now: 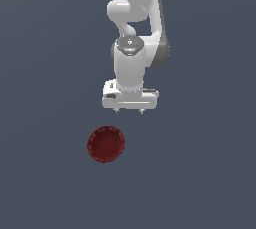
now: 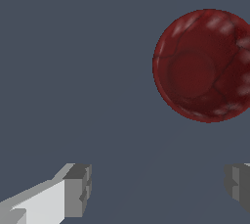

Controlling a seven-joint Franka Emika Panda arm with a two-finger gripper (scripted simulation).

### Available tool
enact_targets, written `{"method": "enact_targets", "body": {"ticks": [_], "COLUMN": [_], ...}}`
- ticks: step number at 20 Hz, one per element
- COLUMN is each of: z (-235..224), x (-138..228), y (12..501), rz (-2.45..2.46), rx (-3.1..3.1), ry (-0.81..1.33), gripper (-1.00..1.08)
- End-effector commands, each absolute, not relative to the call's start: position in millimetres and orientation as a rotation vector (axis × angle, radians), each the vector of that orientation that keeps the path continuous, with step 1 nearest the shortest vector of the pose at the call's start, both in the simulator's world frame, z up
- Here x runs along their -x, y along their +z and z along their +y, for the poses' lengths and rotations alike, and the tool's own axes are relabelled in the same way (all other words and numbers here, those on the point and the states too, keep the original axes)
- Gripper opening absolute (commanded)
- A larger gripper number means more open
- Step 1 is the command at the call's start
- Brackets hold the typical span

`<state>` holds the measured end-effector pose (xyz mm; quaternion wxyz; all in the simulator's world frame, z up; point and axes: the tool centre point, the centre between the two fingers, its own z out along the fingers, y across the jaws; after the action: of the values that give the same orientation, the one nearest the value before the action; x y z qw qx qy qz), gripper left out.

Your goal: Pick up the object and move it to a goal position.

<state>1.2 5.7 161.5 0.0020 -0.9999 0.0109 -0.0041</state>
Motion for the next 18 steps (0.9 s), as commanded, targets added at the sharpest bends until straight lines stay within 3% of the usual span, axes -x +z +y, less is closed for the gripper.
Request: {"method": "enact_targets", "body": {"ticks": [1,18], "z": [6,11], "x": [-1,-15], "y": [161,149], "rz": [0.034,-0.036], "rx": [3.137,3.191], "ry": [-0.013,-0.056], "gripper": [0.28,0.28]}}
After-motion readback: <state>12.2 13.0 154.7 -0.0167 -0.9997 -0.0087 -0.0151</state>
